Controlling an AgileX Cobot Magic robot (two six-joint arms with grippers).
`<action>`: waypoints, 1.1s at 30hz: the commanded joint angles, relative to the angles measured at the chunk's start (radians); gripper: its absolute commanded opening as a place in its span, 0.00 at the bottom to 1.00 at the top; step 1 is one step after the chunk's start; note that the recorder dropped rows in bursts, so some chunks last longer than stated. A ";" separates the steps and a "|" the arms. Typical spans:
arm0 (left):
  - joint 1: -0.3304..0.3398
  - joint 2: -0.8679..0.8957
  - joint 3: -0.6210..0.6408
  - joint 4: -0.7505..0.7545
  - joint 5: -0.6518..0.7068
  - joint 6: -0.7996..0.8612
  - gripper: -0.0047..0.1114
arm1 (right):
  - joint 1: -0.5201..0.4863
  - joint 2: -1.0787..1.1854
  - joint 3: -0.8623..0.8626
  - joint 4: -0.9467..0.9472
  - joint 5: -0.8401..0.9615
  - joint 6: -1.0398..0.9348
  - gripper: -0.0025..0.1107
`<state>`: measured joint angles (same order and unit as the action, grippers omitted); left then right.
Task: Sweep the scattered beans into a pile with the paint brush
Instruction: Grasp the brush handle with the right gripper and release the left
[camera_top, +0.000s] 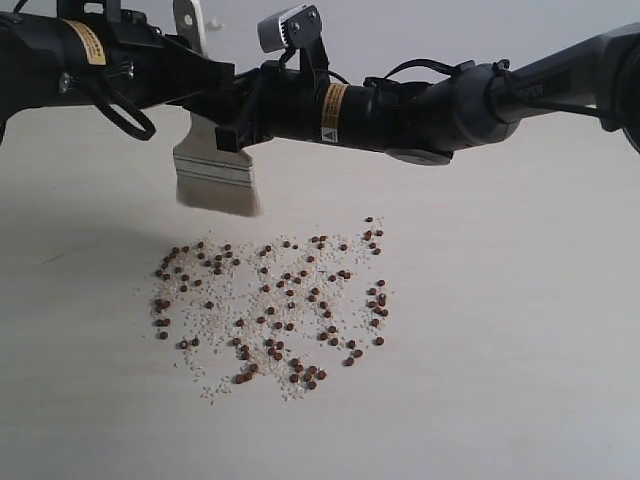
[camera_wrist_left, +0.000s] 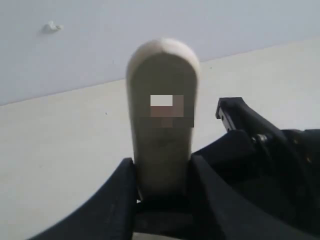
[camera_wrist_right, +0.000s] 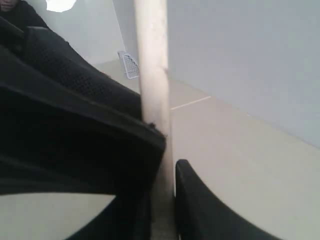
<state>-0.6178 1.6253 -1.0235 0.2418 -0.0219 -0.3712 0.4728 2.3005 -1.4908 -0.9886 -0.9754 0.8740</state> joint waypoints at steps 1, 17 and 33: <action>-0.010 -0.074 -0.004 0.008 -0.023 0.005 0.51 | -0.007 0.001 -0.006 0.047 0.065 0.021 0.02; 0.061 -0.211 0.126 0.016 0.022 0.081 0.28 | -0.050 -0.134 -0.006 0.246 0.390 -0.215 0.02; 0.059 -0.790 0.969 -0.609 -0.893 0.474 0.04 | -0.048 -0.541 0.170 -0.067 0.635 0.013 0.02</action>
<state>-0.5583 0.9146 -0.1317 -0.2220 -0.8347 0.0210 0.4240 1.7970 -1.3402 -1.0495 -0.3287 0.8627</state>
